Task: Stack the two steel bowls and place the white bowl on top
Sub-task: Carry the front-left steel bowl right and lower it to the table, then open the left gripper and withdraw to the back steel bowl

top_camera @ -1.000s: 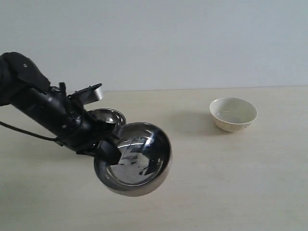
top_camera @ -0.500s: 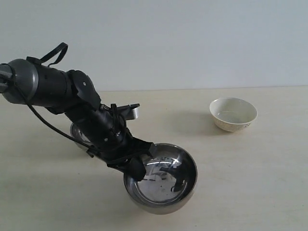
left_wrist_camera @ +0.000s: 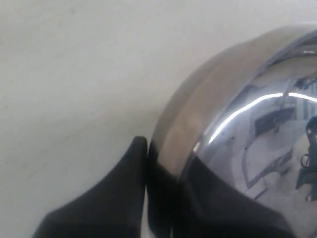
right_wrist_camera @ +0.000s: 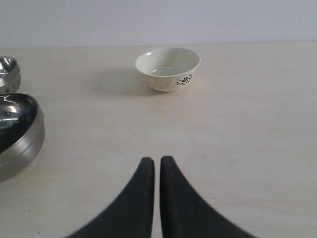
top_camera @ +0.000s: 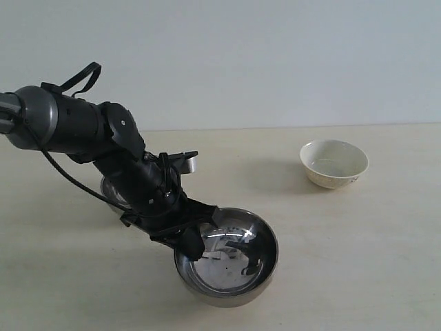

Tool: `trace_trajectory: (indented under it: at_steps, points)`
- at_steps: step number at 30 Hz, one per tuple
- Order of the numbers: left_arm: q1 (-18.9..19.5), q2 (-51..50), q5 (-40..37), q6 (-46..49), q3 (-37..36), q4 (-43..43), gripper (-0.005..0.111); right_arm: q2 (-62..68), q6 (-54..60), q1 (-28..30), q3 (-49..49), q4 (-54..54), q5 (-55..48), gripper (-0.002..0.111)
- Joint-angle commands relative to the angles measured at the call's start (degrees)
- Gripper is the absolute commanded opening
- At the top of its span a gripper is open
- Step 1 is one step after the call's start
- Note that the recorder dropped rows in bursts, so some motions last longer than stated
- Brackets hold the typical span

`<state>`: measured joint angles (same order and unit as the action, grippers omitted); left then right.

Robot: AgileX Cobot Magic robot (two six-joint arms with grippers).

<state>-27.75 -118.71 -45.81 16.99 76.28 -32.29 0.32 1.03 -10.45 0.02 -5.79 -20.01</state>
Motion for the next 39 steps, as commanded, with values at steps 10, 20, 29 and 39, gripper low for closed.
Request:
trace_trajectory:
  at_steps: [10,20,29,39]
  points:
    - [-2.81,0.22,2.71,-1.48,0.55,0.41,0.004,-0.32,0.12,0.22,-0.02,0.43,0.44,0.000]
    - [-2.81,0.22,0.71,-2.67,0.45,1.82,0.040,-0.32,0.12,0.22,-0.02,0.43,0.44,0.000]
    - [-2.81,0.33,-0.52,-2.44,0.45,1.71,0.043,-0.32,0.12,0.22,-0.02,0.43,0.44,0.000]
    - [1.34,12.13,-1.08,-5.78,3.71,13.61,0.043,-0.32,0.12,0.22,-0.02,0.43,0.44,0.000]
